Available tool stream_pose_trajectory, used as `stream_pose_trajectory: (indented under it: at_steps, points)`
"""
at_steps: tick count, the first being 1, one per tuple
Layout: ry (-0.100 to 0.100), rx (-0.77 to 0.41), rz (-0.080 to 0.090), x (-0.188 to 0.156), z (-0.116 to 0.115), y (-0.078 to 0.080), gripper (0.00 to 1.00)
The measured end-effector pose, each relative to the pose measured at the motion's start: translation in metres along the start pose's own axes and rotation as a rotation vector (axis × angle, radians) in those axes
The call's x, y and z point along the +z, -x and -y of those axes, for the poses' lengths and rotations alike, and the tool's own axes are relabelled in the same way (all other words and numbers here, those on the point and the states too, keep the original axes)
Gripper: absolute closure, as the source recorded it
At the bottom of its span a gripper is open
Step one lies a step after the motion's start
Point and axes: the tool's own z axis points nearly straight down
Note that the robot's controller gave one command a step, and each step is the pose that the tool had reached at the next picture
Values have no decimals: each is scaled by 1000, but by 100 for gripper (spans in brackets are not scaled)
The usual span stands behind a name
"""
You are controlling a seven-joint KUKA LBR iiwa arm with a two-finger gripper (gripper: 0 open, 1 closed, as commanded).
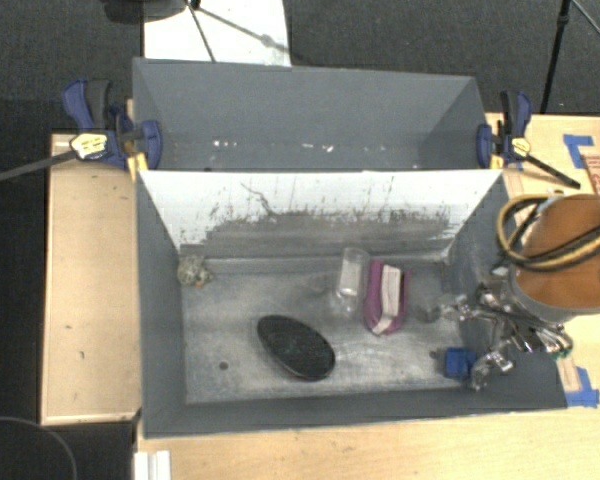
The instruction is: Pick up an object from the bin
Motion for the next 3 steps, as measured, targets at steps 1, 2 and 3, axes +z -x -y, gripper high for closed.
stream_pose_trajectory:
  at_steps: [1, 2, 3]
  points:
    - [-7, 13, 10, -2, -3, -5, 0]
    - [-4, 9, 2, 1, -4, -9, 100]
    - [-3, 8, 0, -34, -4, -7, 100]
